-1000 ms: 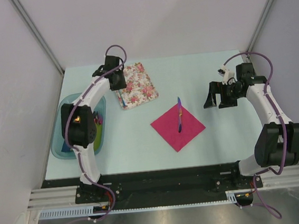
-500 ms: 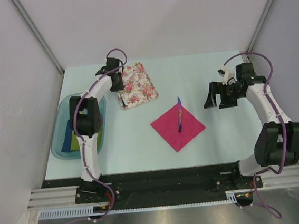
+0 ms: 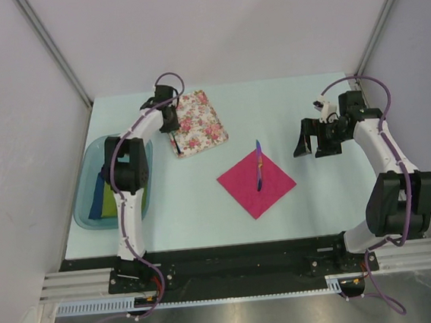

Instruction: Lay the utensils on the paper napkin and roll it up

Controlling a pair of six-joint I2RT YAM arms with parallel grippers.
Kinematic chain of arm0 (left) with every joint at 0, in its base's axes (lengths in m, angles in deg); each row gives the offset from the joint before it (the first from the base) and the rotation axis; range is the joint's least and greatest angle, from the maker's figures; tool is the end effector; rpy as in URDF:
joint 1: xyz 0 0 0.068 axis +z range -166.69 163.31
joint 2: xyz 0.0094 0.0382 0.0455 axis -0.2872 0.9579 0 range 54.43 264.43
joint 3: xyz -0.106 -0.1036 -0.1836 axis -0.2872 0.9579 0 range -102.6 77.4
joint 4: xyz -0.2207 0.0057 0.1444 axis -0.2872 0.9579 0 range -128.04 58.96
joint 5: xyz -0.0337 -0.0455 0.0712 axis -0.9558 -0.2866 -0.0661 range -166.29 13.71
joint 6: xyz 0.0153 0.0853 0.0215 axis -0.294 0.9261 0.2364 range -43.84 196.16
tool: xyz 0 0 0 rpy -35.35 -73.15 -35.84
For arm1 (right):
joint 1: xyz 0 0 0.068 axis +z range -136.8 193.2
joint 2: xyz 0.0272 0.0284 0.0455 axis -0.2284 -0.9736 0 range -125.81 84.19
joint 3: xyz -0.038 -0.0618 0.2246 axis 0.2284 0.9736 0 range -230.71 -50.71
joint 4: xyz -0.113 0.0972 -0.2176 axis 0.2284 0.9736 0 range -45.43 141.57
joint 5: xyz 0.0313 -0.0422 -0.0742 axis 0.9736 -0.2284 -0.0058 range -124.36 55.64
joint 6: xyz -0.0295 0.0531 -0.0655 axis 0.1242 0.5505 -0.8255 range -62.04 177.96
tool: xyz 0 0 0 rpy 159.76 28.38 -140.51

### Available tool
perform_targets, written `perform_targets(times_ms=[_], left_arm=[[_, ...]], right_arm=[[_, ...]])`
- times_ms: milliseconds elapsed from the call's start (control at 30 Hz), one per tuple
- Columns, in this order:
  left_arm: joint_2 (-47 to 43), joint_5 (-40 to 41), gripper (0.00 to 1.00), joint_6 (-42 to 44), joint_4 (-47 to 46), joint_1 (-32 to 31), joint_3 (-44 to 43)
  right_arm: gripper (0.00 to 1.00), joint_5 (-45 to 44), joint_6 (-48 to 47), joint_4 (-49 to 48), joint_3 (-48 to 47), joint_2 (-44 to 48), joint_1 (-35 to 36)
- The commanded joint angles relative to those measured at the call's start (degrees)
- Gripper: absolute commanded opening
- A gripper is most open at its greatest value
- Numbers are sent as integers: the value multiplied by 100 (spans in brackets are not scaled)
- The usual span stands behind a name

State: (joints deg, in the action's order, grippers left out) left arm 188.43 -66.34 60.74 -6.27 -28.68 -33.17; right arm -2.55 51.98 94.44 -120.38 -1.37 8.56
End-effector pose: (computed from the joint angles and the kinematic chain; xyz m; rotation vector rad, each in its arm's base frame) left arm 0.5064 -0.0934 0.1074 -0.1437 2.5090 0.0260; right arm 0.3175 0.0163 0.1994 -0.1889 2.5905 0.6841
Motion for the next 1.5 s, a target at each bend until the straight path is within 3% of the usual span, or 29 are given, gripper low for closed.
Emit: perform_targets(times_ms=[0, 667, 867, 900, 933, 1167, 1467], left_arm=[[118, -38, 30, -5, -66, 12, -413], [329, -345, 31, -497, 321, 12, -212], [347, -310, 12, -462, 330, -14, -316], [329, -301, 4, -436, 321, -23, -343], [251, -301, 0, -436, 330, -32, -369], [-828, -591, 0, -514, 234, -242, 58], [-2008, -952, 0, -1181, 136, -1340, 1220]], right_arm=[[100, -61, 18, 67, -205, -31, -19], [100, -114, 18, 76, -266, -163, -28], [100, -131, 18, 93, -302, -215, -19], [100, -131, 18, 93, -293, -216, -19], [100, -131, 18, 102, -302, -216, -19], [100, -44, 18, 85, -293, -181, -19], [100, 0, 0, 85, -293, -31, -28]])
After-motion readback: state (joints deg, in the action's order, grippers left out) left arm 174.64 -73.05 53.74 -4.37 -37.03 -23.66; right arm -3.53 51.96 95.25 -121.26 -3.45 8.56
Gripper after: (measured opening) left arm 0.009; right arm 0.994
